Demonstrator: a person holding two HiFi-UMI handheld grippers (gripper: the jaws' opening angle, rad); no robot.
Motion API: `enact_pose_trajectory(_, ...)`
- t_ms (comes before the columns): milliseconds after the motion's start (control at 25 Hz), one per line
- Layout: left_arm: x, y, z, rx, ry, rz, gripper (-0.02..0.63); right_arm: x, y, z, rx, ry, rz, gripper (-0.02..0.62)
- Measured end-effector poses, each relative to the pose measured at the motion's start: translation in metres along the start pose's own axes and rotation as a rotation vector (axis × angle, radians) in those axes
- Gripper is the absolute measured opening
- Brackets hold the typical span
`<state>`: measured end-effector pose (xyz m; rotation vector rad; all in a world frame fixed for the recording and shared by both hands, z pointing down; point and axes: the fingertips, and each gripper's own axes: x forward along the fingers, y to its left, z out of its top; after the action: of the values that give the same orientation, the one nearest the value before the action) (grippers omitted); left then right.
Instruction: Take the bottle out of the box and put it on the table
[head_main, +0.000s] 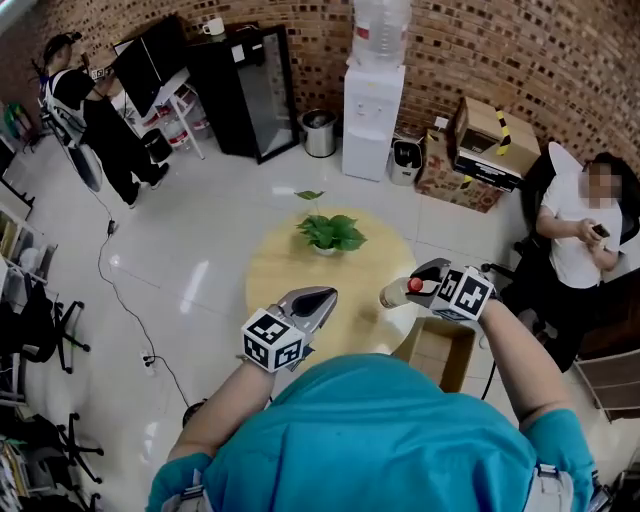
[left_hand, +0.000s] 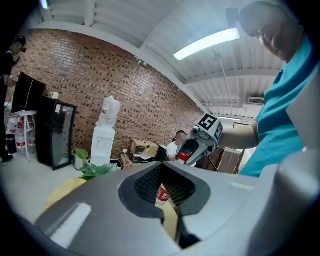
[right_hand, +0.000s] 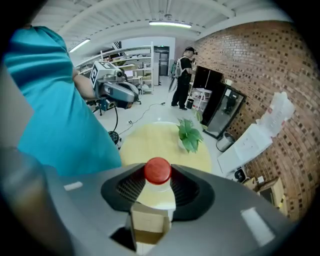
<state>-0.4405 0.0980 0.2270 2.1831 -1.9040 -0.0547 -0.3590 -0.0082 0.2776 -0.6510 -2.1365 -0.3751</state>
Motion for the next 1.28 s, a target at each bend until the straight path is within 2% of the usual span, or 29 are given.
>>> enact_pose_trajectory(120,-0.032,0.036,0.012,-0.021,-0.002,0.013,0.001,0.037,-0.017,0.038,-0.006,0.022,0.005,0.150)
enact_pose_trajectory(280,-0.057,0.080,0.007,-0.046,0.007,0.020,0.001,0.101,-0.035,0.056,0.030,0.074,0.034,0.150)
enact_pose_trajectory(680,-0.097,0.106,-0.013,-0.063,0.036,-0.002,0.000,0.206,-0.046,0.054,0.083,0.117,0.004,0.151)
enact_pose_trajectory(920,-0.092,0.124,-0.025,-0.074,0.063,-0.038,0.000,0.218,-0.067,0.064,0.153,0.054,-0.018,0.162)
enact_pose_trajectory(1040,-0.093,0.121,-0.026,-0.082,0.066,-0.058,0.000,0.214,-0.070,0.068,0.169,0.017,-0.060,0.174)
enact_pose_trajectory(1160,-0.102,0.115,-0.021,-0.088,0.056,-0.072,0.002,0.209,-0.064,0.073,0.203,-0.030,-0.108,0.238)
enact_pose_trajectory(1280,-0.111,0.110,-0.015,-0.087,0.056,-0.092,0.000,0.182,-0.053,0.089,0.231,-0.096,-0.171,0.265)
